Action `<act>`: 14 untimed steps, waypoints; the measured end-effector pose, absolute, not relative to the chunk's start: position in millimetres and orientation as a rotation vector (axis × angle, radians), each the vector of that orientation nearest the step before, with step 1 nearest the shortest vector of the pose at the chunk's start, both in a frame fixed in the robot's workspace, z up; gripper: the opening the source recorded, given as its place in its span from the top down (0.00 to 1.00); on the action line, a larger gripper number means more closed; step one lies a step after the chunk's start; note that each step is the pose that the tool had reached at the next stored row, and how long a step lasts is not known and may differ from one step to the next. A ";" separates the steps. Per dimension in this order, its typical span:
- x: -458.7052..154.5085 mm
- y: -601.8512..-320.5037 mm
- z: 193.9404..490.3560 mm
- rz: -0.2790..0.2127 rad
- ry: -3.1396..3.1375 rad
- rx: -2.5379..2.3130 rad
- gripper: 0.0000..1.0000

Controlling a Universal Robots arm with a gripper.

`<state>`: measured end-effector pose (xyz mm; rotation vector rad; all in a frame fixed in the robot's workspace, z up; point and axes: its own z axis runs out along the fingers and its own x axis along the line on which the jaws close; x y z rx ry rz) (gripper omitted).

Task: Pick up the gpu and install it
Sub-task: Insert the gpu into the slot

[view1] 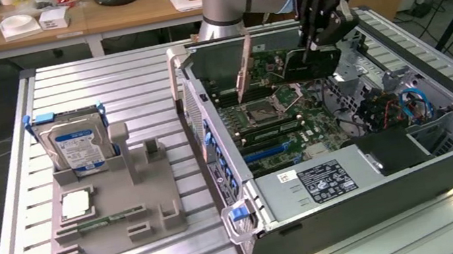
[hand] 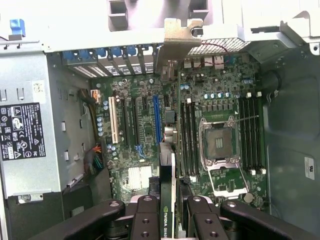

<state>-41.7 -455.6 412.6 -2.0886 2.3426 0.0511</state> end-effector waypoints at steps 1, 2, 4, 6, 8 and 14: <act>-41.7 -455.6 412.5 0.050 2.342 -2.088 0.74; -41.6 -455.6 412.1 0.048 2.340 -2.088 0.74; -41.7 -455.6 411.0 0.041 2.337 -2.084 0.74; -41.8 -455.5 409.4 0.033 2.332 -2.080 0.74; -41.9 -455.4 408.0 0.025 2.327 -2.076 0.74; -43.5 -454.6 400.8 0.008 2.295 -2.092 0.74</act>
